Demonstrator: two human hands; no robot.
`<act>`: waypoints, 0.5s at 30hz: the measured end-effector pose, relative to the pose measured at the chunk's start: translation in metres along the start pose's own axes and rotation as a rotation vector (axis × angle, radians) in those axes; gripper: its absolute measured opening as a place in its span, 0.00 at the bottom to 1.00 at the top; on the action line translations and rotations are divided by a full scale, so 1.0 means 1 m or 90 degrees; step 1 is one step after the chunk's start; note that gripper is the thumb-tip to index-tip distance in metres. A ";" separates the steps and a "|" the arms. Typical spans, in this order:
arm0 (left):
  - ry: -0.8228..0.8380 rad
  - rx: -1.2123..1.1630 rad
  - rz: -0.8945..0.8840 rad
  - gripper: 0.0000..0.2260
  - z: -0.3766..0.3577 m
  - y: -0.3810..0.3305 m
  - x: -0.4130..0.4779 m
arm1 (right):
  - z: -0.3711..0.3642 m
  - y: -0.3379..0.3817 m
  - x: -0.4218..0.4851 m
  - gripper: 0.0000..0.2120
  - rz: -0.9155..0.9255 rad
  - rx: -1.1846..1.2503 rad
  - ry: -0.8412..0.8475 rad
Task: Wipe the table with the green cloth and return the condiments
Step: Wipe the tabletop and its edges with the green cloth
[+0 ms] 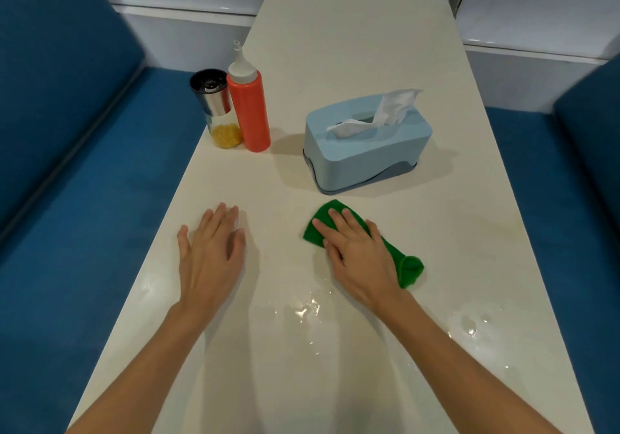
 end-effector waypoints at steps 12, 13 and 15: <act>-0.004 0.020 -0.007 0.22 -0.007 0.014 -0.009 | 0.005 -0.003 -0.033 0.22 0.118 0.004 0.051; -0.007 0.019 -0.003 0.22 -0.007 0.013 -0.009 | 0.009 -0.011 -0.034 0.22 0.097 0.000 0.049; -0.014 0.015 0.003 0.22 -0.008 0.012 -0.009 | 0.011 -0.015 -0.025 0.23 0.072 -0.010 0.040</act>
Point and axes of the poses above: each hand's wrist, its own x-axis towards the middle knuckle, its own z-axis out of the back of the hand, y = z × x, the point moved 1 cm from there along x, towards the middle knuckle, and after that the axes turned 3 degrees about -x, right-handed, at the moved point
